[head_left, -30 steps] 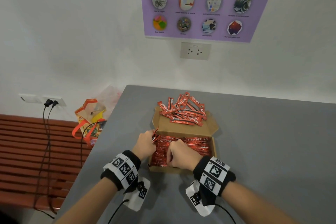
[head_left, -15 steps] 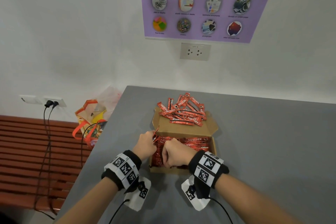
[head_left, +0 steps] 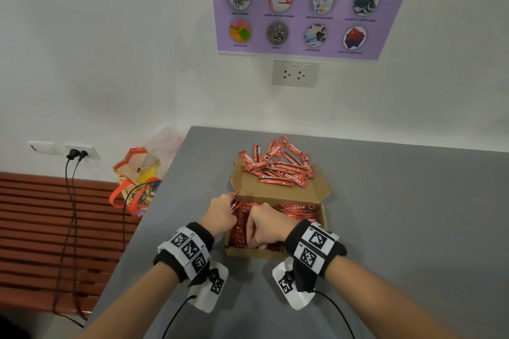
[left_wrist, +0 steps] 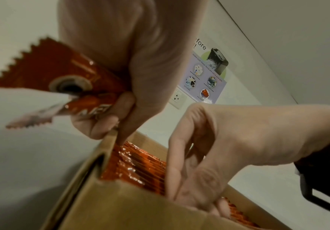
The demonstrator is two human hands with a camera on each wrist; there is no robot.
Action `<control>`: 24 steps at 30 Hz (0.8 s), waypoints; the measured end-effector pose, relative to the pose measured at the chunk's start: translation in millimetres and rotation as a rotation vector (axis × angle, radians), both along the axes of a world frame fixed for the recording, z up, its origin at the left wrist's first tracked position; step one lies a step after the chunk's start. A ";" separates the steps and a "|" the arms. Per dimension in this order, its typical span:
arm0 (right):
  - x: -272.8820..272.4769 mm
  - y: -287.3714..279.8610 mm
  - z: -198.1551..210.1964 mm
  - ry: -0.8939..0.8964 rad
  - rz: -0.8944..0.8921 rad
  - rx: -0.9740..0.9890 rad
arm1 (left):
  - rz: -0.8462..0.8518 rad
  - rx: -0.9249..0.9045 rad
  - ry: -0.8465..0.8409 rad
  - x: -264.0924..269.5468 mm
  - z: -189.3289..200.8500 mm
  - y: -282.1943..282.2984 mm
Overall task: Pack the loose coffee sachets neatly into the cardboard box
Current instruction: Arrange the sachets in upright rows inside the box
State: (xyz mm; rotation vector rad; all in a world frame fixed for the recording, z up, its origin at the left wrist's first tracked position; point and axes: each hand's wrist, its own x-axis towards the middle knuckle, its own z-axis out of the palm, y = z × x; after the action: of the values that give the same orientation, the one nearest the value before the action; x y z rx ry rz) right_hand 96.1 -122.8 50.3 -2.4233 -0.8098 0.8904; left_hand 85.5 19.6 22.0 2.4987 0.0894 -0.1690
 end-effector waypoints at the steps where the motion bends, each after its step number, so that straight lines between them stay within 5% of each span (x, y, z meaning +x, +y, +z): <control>1: -1.9 -0.6 0.1 -0.016 0.019 -0.003 | -0.002 -0.006 0.000 -0.6 1.3 -0.4; 4: -3.3 -6.7 -1.0 -0.037 0.010 0.060 | 0.014 -0.022 -0.019 -2.3 6.5 -0.2; 7: 3.7 -15.9 2.0 -0.079 -0.179 0.254 | 0.045 -0.012 -0.074 -3.9 15.9 1.2; 11: 8.2 -18.0 5.4 -0.198 -0.207 0.513 | -0.115 0.038 -0.054 -8.6 21.8 -5.0; 20: 15.1 -25.7 7.7 -0.487 -0.298 0.566 | -0.209 -0.088 -0.080 -10.0 32.0 -9.8; 24: 22.3 -40.0 7.7 -0.553 -0.485 0.582 | -0.041 -0.202 -0.108 -9.8 34.0 -2.8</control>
State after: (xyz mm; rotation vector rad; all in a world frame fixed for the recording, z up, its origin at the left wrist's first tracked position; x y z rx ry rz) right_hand 118.5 -162.8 58.0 -2.1730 -0.5078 -0.1961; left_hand 75.7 16.7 56.0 2.3041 -0.0226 -0.0562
